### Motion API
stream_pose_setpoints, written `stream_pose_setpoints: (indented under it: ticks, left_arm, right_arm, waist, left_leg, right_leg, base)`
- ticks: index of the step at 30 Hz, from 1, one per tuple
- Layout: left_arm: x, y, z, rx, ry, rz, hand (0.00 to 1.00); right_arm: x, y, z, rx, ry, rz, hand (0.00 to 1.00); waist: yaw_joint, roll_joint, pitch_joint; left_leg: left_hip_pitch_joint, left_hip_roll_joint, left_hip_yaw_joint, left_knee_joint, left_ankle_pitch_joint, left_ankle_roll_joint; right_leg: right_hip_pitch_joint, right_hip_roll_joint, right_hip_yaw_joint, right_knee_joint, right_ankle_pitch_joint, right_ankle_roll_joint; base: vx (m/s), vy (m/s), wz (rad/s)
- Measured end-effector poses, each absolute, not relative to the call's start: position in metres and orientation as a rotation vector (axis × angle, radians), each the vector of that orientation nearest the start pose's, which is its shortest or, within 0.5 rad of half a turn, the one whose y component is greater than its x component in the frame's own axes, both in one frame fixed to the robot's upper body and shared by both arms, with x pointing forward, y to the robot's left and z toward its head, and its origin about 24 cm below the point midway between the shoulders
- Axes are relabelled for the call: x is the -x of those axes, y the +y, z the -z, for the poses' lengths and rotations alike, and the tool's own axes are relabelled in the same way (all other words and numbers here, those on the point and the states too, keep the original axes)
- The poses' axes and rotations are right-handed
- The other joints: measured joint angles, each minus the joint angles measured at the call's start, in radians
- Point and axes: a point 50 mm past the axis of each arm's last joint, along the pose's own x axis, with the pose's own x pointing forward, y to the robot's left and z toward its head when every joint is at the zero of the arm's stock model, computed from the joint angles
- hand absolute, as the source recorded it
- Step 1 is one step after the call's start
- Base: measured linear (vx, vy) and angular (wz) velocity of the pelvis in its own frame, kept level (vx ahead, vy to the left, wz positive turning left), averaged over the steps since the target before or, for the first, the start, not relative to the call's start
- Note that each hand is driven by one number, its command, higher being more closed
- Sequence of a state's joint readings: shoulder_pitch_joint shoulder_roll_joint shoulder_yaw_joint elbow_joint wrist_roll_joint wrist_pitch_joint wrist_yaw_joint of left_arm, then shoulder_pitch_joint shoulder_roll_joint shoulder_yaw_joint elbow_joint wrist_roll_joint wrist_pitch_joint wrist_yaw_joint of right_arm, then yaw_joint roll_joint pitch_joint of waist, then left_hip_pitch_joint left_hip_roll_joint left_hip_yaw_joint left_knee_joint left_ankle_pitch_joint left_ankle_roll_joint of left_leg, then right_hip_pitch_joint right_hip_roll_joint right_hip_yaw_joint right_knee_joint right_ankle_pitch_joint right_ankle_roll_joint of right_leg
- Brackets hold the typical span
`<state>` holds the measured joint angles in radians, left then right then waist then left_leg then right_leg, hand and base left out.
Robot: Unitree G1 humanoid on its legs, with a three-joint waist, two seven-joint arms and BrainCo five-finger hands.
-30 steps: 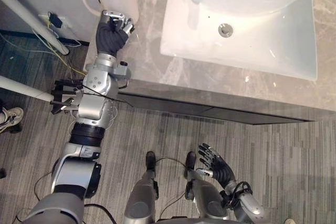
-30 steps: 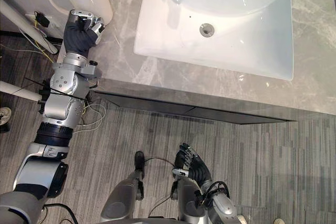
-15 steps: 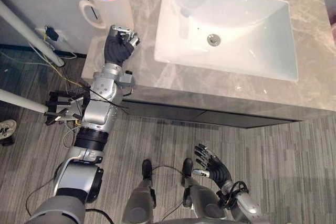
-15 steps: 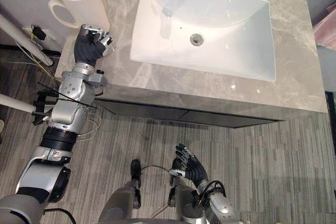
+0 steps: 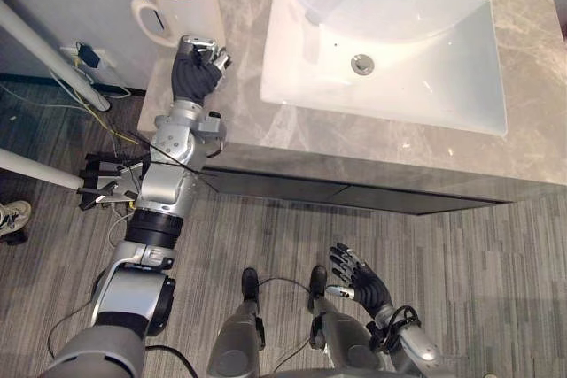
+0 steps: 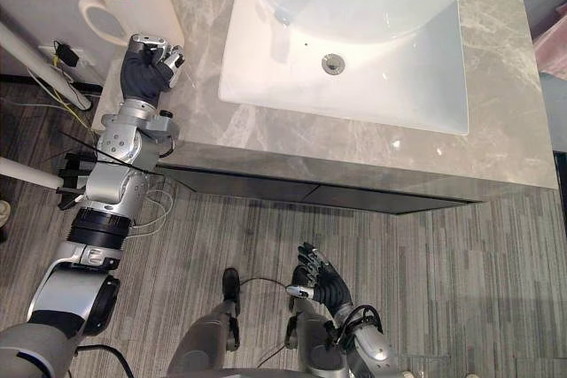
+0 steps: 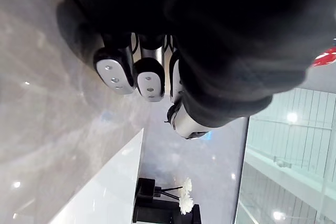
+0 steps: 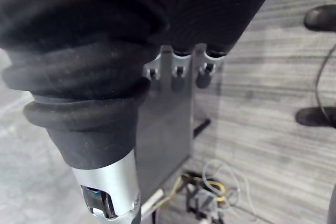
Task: Organize washtable
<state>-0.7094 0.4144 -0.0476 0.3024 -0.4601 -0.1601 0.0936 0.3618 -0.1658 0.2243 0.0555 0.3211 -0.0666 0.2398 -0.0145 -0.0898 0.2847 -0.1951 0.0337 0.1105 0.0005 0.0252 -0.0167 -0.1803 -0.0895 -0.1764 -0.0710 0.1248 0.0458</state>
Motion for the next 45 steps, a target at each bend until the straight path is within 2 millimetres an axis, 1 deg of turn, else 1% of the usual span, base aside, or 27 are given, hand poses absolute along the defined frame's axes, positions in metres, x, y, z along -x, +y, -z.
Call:
stream_pose_setpoints:
  ticks: [2,6,11,15,22,28,37,43,45]
  left_arm:
    - [-0.355,0.193,-0.215,0.082,-0.539,0.013,1.0]
    - [-0.352,0.195,-0.211,0.083,-0.533,0.01,1.0]
    - [-0.344,0.203,-0.196,0.114,-0.52,-0.023,1.0]
    - [-0.341,0.203,-0.186,0.125,-0.497,-0.03,1.0]
    - [-0.335,0.205,-0.179,0.146,-0.491,-0.04,1.0]
    - [-0.33,0.205,-0.177,0.142,-0.5,-0.022,1.0]
    - [-0.329,0.208,-0.173,0.145,-0.488,-0.035,1.0]
    - [-0.331,0.209,-0.175,0.149,-0.49,-0.045,1.0]
    - [-0.336,0.209,-0.18,0.156,-0.494,-0.057,1.0]
  right_arm:
    - [-0.157,-0.139,0.037,-0.233,0.354,-0.3,0.0]
    - [-0.157,-0.142,0.037,-0.23,0.352,-0.29,0.0]
    - [-0.157,-0.143,0.037,-0.229,0.353,-0.289,0.0]
    - [-0.156,-0.143,0.04,-0.227,0.364,-0.287,0.0]
    - [-0.156,-0.146,0.04,-0.215,0.37,-0.289,0.0]
    - [-0.156,-0.146,0.04,-0.216,0.37,-0.288,0.0]
    - [-0.155,-0.146,0.04,-0.201,0.371,-0.291,0.0]
    - [-0.155,-0.146,0.04,-0.199,0.372,-0.291,0.0]
    - [-0.155,-0.146,0.04,-0.199,0.372,-0.291,0.0]
  waist:
    - [-0.002,0.002,-0.001]
    - [-0.002,0.008,-0.004]
    - [-0.001,0.03,-0.016]
    - [-0.001,0.036,-0.019]
    - [-0.001,0.045,-0.025]
    - [-0.001,0.046,-0.026]
    - [-0.001,0.045,-0.028]
    - [0.0,0.045,-0.028]
    - [0.0,0.045,-0.028]
  left_leg:
    - [0.0,0.0,0.0,0.0,0.0,0.0]
    - [0.001,0.0,0.001,0.0,0.0,0.0]
    - [0.004,0.0,0.0,-0.001,0.0,0.0]
    - [0.017,0.001,0.0,-0.004,-0.001,0.0]
    - [0.028,0.0,0.001,-0.024,0.0,-0.001]
    - [0.03,-0.001,0.001,-0.024,0.0,0.0]
    - [0.038,0.0,-0.002,-0.025,0.0,-0.001]
    - [0.037,0.0,-0.001,-0.027,0.0,-0.001]
    - [0.036,0.0,-0.001,-0.027,0.0,-0.001]
  right_leg:
    - [0.0,0.0,0.0,0.0,0.0,0.0]
    - [0.001,0.0,0.001,0.0,0.0,0.0]
    - [0.005,0.0,0.0,-0.001,0.0,0.0]
    - [0.018,0.0,0.0,-0.003,0.0,0.0]
    - [0.018,0.001,0.003,-0.004,-0.001,0.001]
    - [0.026,0.001,0.0,-0.016,-0.001,0.001]
    - [0.038,0.002,-0.004,-0.021,-0.001,0.001]
    - [0.036,0.002,-0.004,-0.021,-0.001,0.001]
    - [0.035,0.002,-0.004,-0.021,-0.001,0.001]
  base:
    - [0.0,0.0,0.0]
    - [0.0,0.0,0.0]
    - [0.0,0.0,0.0]
    - [0.0,0.0,0.0]
    - [0.02,0.004,-0.02]
    - [0.04,0.005,0.01]
    - [0.01,0.001,0.01]
    - [0.0,0.0,0.0]
    - [0.0,0.0,0.0]
